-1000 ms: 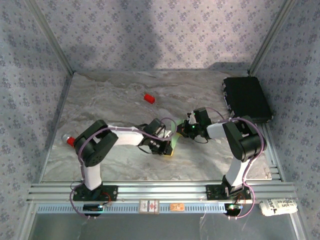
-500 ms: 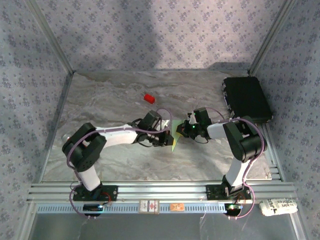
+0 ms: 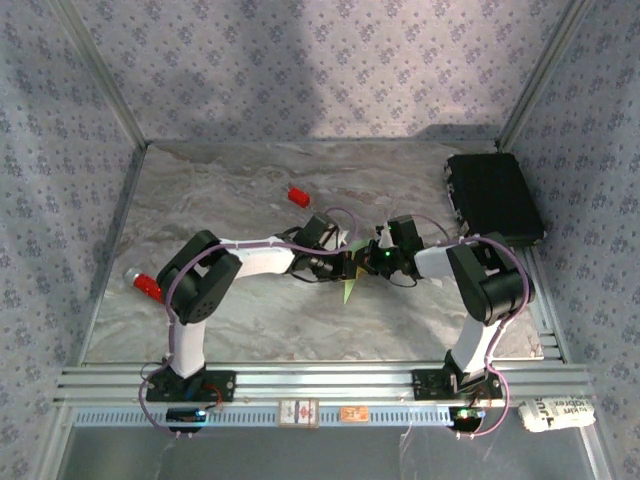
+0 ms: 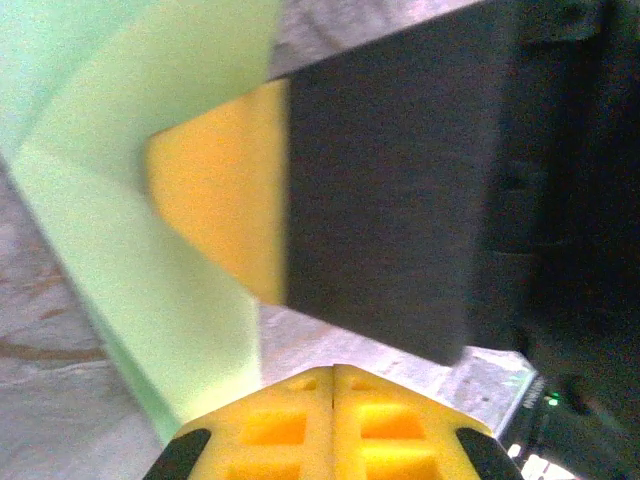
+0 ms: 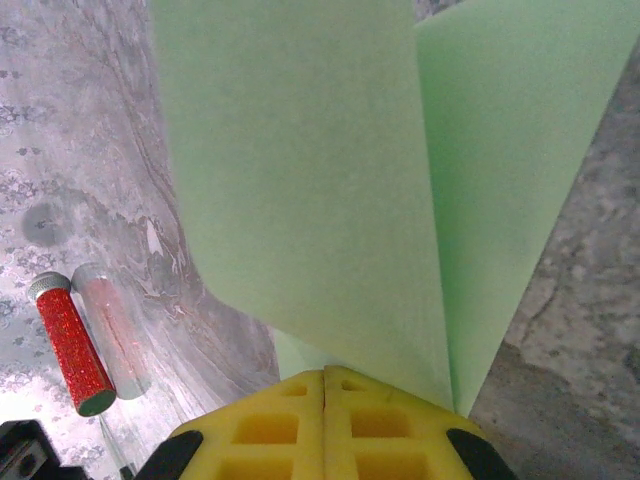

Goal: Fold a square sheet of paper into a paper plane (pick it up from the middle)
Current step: Fold the wing for the fifth time at the center of the table.

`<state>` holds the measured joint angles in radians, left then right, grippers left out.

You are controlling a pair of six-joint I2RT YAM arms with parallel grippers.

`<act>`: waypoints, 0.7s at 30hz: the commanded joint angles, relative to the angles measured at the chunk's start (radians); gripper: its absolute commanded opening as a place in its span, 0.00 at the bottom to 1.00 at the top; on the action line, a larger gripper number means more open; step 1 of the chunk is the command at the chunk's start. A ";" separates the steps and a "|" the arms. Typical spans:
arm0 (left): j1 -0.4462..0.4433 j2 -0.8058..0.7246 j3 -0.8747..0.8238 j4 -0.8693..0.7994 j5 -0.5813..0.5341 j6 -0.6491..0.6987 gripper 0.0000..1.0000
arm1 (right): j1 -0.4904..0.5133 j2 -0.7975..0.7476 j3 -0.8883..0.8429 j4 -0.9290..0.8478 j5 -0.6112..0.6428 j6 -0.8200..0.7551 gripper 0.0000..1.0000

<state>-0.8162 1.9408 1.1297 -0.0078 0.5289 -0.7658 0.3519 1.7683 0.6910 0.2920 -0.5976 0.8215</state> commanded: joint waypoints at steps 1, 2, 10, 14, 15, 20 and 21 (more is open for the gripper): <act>-0.001 0.025 0.035 -0.047 -0.040 0.047 0.02 | -0.008 0.019 -0.039 -0.111 0.098 -0.014 0.06; -0.002 0.032 0.033 -0.046 -0.040 0.049 0.02 | -0.009 0.019 -0.040 -0.111 0.098 -0.012 0.07; -0.029 0.048 -0.006 -0.096 -0.093 0.085 0.01 | -0.009 0.008 -0.039 -0.109 0.094 -0.010 0.07; -0.040 0.041 -0.058 -0.105 -0.107 0.090 0.00 | -0.012 -0.012 -0.029 -0.111 0.088 -0.011 0.08; -0.040 0.039 -0.072 -0.098 -0.107 0.088 0.00 | -0.013 -0.017 -0.022 -0.112 0.085 -0.010 0.08; -0.036 0.023 -0.106 -0.111 -0.107 0.106 0.00 | -0.018 -0.074 0.009 -0.149 0.085 -0.035 0.10; -0.036 0.020 -0.110 -0.116 -0.107 0.113 0.00 | -0.021 -0.088 0.015 -0.163 0.089 -0.046 0.10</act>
<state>-0.8402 1.9537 1.0733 0.0090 0.4522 -0.6888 0.3477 1.7222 0.6872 0.2176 -0.5632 0.8131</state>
